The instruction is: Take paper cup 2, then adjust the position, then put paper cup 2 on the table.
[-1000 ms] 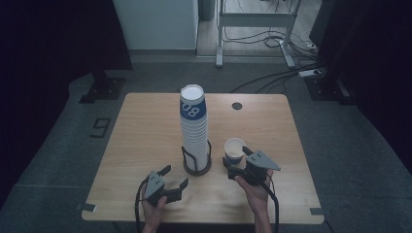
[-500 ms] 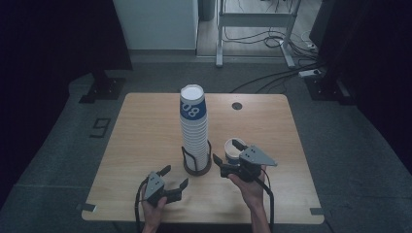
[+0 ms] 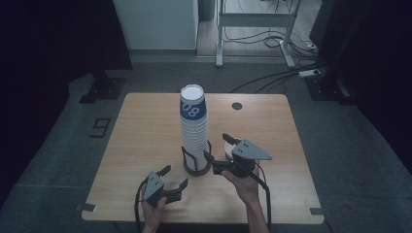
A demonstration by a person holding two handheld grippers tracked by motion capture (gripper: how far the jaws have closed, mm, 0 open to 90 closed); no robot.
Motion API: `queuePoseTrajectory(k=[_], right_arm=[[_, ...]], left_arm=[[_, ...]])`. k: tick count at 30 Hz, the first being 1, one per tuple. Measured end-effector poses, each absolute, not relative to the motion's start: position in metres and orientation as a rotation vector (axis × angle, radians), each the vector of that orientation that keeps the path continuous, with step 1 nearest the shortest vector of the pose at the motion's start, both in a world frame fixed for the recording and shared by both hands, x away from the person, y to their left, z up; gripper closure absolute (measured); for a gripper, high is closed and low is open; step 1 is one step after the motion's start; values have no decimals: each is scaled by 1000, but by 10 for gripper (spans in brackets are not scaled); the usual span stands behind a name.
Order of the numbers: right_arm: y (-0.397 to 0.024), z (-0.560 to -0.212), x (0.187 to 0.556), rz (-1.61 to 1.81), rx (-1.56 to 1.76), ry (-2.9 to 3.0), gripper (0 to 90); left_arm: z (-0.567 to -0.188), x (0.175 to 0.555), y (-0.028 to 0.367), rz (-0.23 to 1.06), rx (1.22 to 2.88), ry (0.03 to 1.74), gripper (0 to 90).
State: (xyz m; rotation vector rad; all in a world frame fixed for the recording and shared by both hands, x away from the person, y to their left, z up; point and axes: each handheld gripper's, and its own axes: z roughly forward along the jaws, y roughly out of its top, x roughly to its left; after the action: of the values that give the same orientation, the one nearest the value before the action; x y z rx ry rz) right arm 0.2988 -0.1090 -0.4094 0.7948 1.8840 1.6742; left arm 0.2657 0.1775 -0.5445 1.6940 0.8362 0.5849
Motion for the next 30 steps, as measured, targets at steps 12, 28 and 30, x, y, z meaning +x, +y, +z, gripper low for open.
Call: queuePoseTrajectory(k=[12,28,30], right_arm=[[-100,-383,305,1731,736,1875,133],[-93,-351,314,1781,681,1863,131],[-92,-349,315,1782,674,1862,131]], left_arm=[[-545,266,177,584,1694,836,149],[-544,266,178,582,1695,836,149],[-545,266,178,583,1694,836,149]])
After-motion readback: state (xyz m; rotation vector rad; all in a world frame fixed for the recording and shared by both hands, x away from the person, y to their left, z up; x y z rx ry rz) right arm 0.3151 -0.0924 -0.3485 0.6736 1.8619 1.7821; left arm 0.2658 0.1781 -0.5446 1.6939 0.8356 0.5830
